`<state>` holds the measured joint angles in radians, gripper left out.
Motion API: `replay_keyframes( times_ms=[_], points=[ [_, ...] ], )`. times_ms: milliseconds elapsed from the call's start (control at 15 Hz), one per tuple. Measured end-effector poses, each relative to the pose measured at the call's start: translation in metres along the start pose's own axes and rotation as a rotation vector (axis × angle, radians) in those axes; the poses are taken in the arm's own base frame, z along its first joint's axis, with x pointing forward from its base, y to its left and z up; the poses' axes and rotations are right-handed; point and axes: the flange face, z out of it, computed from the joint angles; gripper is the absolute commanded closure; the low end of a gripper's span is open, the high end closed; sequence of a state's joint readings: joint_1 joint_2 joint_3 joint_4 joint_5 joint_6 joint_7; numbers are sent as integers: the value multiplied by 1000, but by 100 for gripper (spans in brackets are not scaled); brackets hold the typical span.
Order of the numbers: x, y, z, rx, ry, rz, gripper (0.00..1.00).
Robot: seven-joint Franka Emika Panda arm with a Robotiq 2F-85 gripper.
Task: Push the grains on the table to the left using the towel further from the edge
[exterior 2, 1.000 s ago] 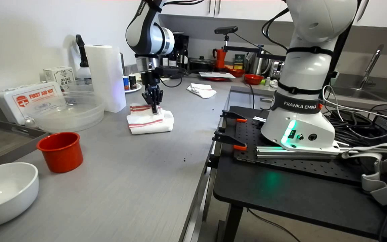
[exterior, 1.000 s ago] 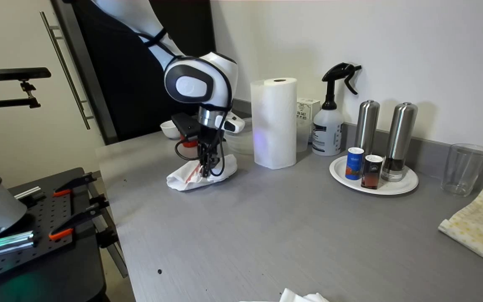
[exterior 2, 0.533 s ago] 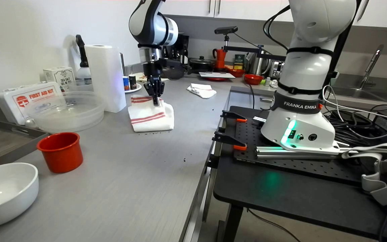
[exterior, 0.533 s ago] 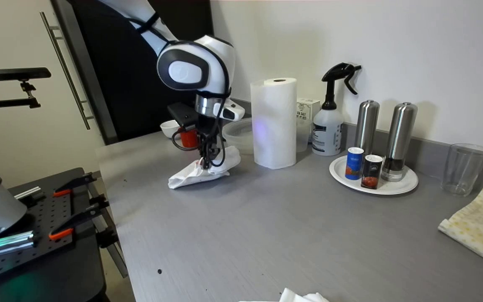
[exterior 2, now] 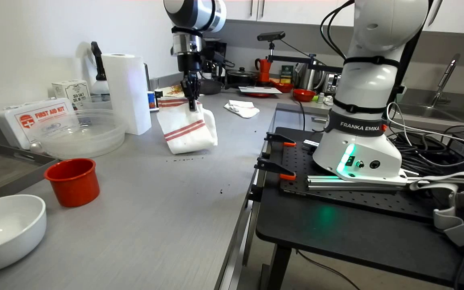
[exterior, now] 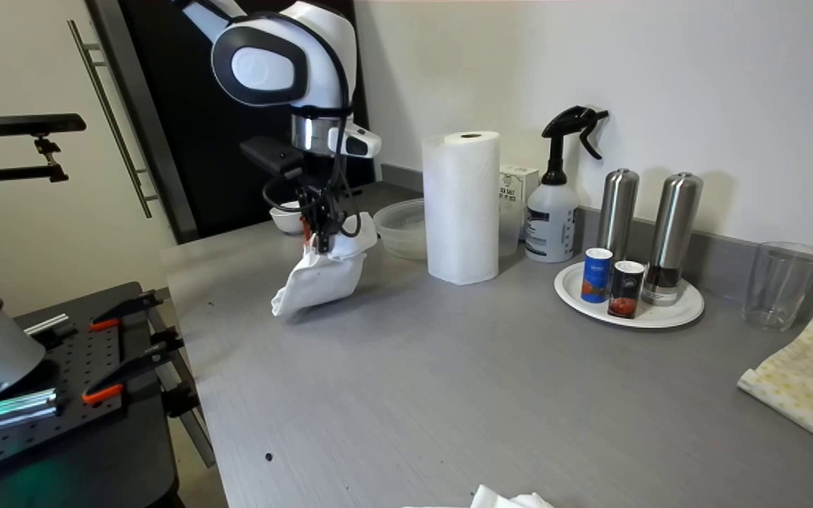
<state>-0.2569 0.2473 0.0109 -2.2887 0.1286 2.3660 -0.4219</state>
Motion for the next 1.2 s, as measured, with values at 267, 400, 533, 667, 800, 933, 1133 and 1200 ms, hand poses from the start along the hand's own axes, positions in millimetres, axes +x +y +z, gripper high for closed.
replay_keyframes(
  times_ms=[267, 400, 533, 667, 800, 933, 1133, 1200],
  points=[
    [-16, -9, -26, -41, 27, -27, 96],
    [-25, -10, -42, -69, 45, -34, 96],
    [-33, -11, -56, -93, 63, -44, 96],
    [-40, -11, -67, -112, 77, -52, 96],
    [-45, -11, -73, -119, 85, -53, 96],
    [-47, -7, -76, -117, 85, -43, 96],
    [-49, 10, -83, -114, 89, -7, 96],
    [-49, 20, -87, -114, 93, 11, 96]
  ],
)
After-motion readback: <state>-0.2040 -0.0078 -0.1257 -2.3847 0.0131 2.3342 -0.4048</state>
